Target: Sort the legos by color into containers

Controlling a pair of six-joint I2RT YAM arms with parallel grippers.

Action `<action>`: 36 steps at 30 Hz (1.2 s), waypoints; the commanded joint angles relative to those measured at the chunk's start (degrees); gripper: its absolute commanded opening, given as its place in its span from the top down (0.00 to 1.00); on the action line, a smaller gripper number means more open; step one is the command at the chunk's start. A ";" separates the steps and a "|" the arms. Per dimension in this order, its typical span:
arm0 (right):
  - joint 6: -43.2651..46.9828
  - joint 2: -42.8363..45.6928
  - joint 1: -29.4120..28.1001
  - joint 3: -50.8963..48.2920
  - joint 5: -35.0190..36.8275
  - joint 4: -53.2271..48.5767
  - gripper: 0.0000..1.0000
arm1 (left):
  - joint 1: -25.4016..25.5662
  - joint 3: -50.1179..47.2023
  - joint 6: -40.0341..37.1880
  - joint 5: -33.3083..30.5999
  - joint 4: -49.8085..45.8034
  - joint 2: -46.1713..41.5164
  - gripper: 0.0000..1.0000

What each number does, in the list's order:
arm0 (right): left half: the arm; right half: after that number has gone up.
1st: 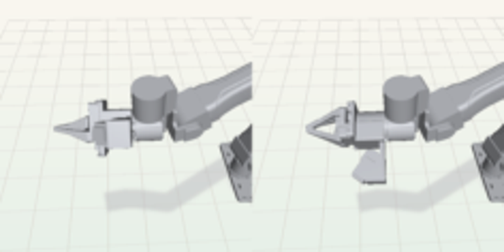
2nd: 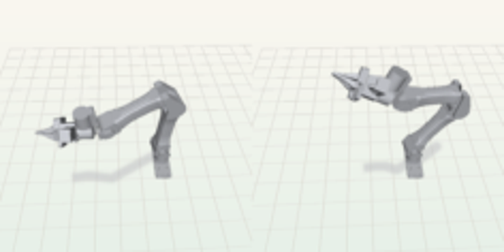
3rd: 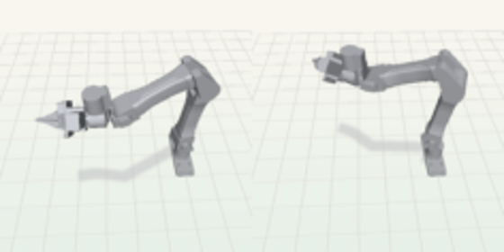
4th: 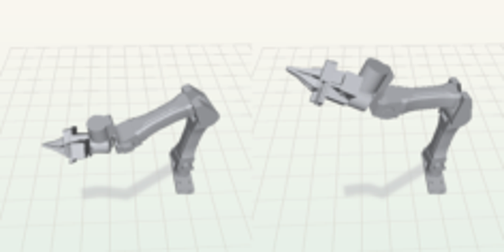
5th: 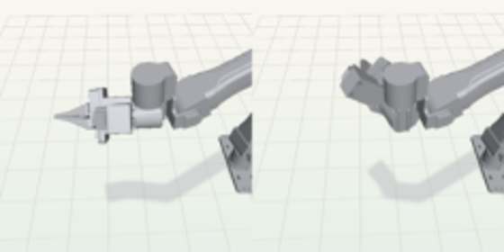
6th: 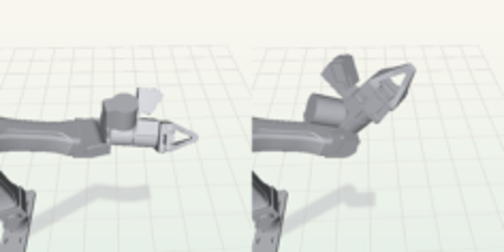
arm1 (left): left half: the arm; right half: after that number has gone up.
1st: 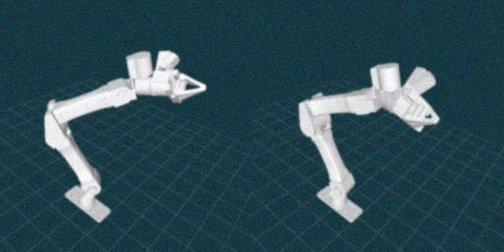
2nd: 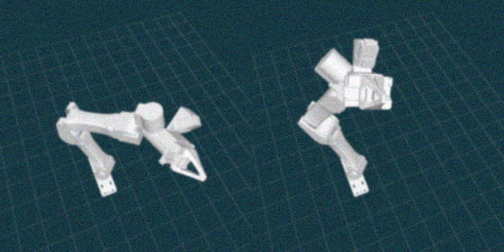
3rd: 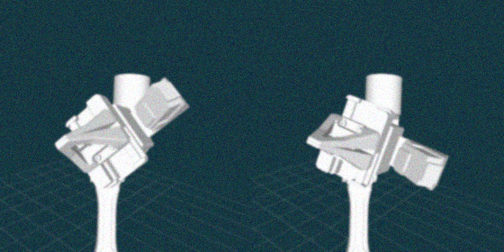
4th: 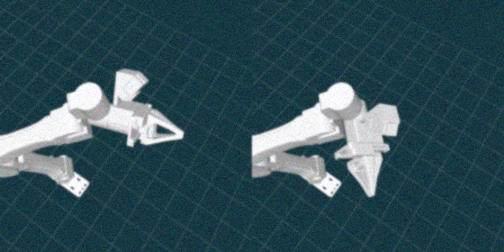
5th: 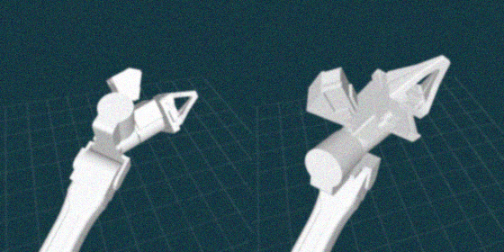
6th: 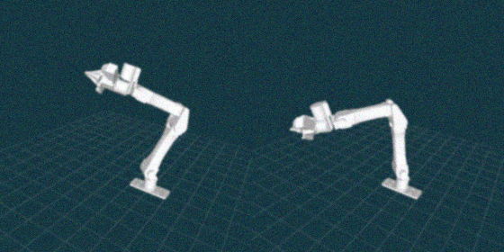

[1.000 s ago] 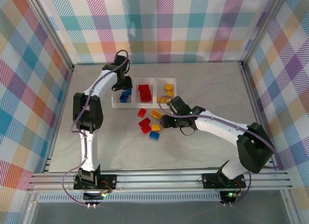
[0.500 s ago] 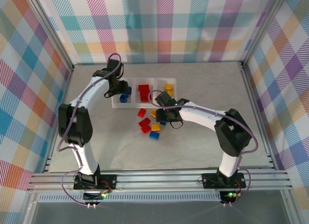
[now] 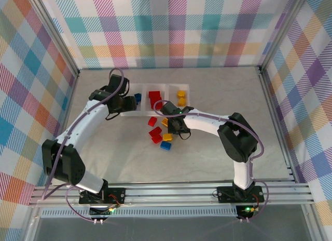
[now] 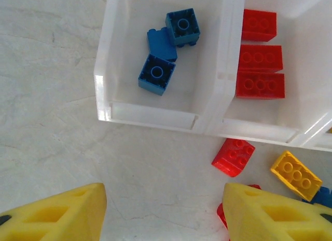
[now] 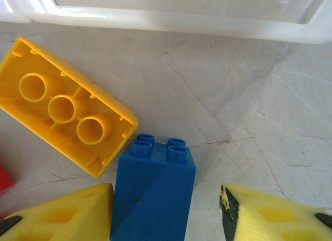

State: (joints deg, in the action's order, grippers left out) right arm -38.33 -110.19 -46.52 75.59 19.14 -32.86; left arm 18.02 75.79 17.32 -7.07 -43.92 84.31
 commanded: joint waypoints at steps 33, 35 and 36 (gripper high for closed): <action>7.92 9.83 -0.41 -0.20 -1.08 -0.56 0.67 | 2.45 -11.34 7.14 -4.70 -1.17 -13.93 0.37; 8.72 10.75 -0.41 0.98 -1.85 -0.15 0.67 | 2.55 -12.01 7.70 -5.29 -0.73 -14.57 0.36; 9.16 10.85 -0.45 1.78 -2.06 -0.10 0.67 | 2.55 -11.96 7.81 -5.39 -0.88 -14.43 0.36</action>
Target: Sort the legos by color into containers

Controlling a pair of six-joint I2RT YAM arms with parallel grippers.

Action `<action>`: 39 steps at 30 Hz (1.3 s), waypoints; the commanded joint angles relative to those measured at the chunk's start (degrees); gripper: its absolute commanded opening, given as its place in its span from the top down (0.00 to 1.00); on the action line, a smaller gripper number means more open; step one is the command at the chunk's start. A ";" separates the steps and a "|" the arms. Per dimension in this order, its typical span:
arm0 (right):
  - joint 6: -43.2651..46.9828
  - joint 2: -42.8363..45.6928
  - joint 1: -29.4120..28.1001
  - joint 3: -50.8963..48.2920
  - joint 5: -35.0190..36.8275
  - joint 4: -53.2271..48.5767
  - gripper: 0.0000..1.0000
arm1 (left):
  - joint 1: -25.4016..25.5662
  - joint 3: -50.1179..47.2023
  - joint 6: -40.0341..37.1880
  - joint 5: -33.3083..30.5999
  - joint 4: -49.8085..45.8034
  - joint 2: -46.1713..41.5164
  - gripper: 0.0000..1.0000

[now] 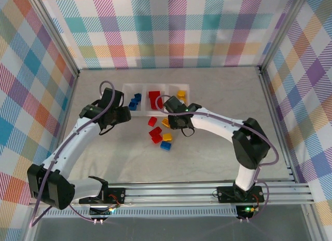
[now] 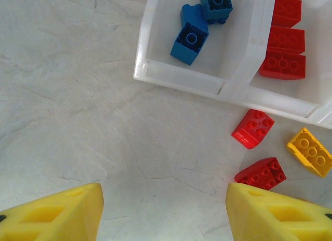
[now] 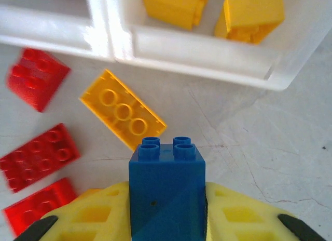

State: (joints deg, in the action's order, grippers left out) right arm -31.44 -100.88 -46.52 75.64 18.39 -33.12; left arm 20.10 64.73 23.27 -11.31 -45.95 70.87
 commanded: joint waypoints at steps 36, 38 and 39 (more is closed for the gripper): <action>12.98 -45.09 -0.85 68.94 -13.28 3.76 0.62 | 3.45 -1.89 5.82 -3.06 -4.46 -8.48 0.35; 13.18 -48.40 -0.77 74.93 -12.49 1.71 0.57 | 3.55 -1.63 5.74 -3.27 -4.74 -8.58 0.35; 13.29 -48.97 -0.68 75.85 -12.50 1.62 0.55 | 3.52 -1.58 5.73 -3.41 -4.97 -8.66 0.36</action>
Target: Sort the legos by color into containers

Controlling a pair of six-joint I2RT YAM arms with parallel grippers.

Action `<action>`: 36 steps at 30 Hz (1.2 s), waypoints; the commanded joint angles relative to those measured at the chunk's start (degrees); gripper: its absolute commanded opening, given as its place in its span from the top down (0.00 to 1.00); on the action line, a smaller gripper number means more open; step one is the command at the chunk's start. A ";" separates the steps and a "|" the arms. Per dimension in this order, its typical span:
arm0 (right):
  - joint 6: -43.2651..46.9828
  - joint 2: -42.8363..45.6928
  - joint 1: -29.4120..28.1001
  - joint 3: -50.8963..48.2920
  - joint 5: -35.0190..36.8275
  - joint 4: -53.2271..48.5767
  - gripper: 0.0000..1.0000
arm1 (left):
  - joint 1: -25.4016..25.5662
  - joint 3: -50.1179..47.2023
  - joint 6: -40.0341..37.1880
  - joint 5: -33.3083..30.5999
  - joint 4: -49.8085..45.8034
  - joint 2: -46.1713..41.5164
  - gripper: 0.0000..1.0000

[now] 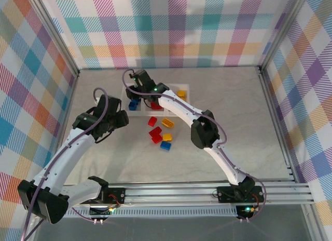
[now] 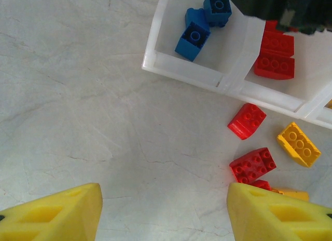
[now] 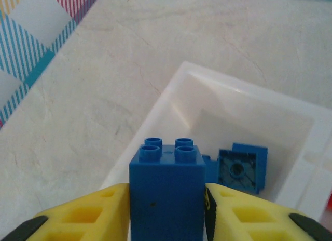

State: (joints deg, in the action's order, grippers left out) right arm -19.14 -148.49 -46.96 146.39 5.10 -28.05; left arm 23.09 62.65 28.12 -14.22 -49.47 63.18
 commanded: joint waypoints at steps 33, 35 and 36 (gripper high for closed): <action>-3.23 55.59 7.72 -72.18 2.93 4.16 0.38 | 21.34 -7.04 6.60 6.41 12.92 16.82 0.33; -3.52 56.88 7.75 -74.56 3.54 3.09 0.38 | 22.03 -6.58 6.42 8.55 14.66 18.80 0.33; -3.62 57.31 7.91 -75.52 3.76 2.75 0.38 | 22.48 -6.22 6.29 9.27 15.04 19.71 0.33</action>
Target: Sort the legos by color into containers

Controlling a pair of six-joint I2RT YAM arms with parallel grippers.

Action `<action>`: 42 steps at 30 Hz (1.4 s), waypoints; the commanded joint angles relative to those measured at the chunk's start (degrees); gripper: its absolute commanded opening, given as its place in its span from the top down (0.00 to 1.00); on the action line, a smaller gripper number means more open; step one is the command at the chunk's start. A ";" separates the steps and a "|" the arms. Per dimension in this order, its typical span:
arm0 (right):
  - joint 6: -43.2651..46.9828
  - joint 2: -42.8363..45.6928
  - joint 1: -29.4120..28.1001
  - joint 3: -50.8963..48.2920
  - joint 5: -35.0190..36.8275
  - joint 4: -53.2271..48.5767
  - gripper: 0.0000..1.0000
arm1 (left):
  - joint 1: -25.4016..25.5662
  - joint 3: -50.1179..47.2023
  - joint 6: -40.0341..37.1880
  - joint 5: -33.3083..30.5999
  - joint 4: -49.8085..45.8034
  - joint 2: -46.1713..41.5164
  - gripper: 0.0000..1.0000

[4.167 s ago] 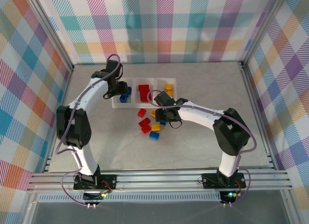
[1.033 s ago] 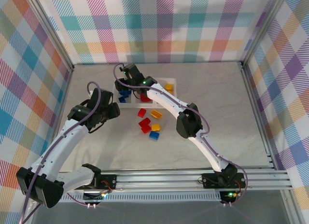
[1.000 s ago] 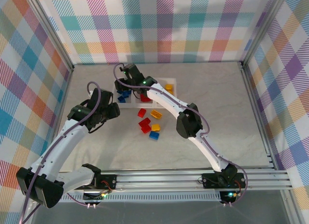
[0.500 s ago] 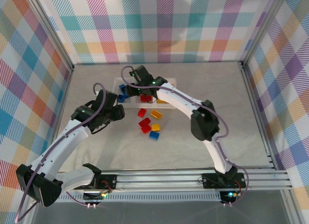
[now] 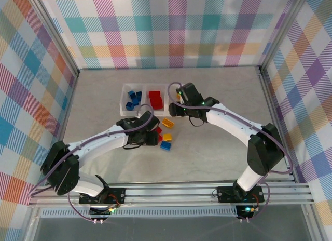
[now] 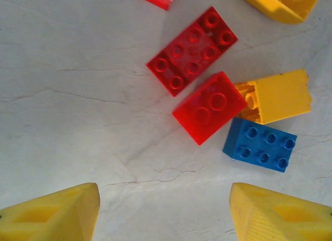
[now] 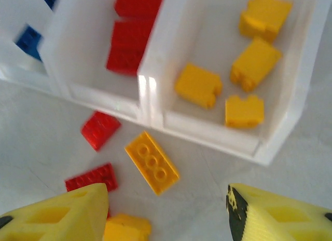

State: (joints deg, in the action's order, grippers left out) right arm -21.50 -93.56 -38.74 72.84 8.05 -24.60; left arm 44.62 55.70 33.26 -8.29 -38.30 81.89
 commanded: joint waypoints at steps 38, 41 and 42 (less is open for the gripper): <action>-3.81 10.85 2.88 -11.16 1.52 -1.39 0.35 | 8.99 12.75 -4.78 -0.06 2.62 23.61 0.32; -3.79 11.18 2.90 -11.27 2.20 -1.71 0.35 | 8.99 12.72 -4.60 0.03 2.80 23.93 0.33; -3.82 11.29 2.96 -11.38 2.35 -1.69 0.34 | 9.01 12.68 -4.60 0.16 2.80 24.01 0.35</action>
State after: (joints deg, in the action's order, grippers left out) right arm -24.84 -83.81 -35.94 62.19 9.23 -25.76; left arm 53.12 67.37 29.06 -7.38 -33.41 105.08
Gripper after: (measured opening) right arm 0.654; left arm 0.660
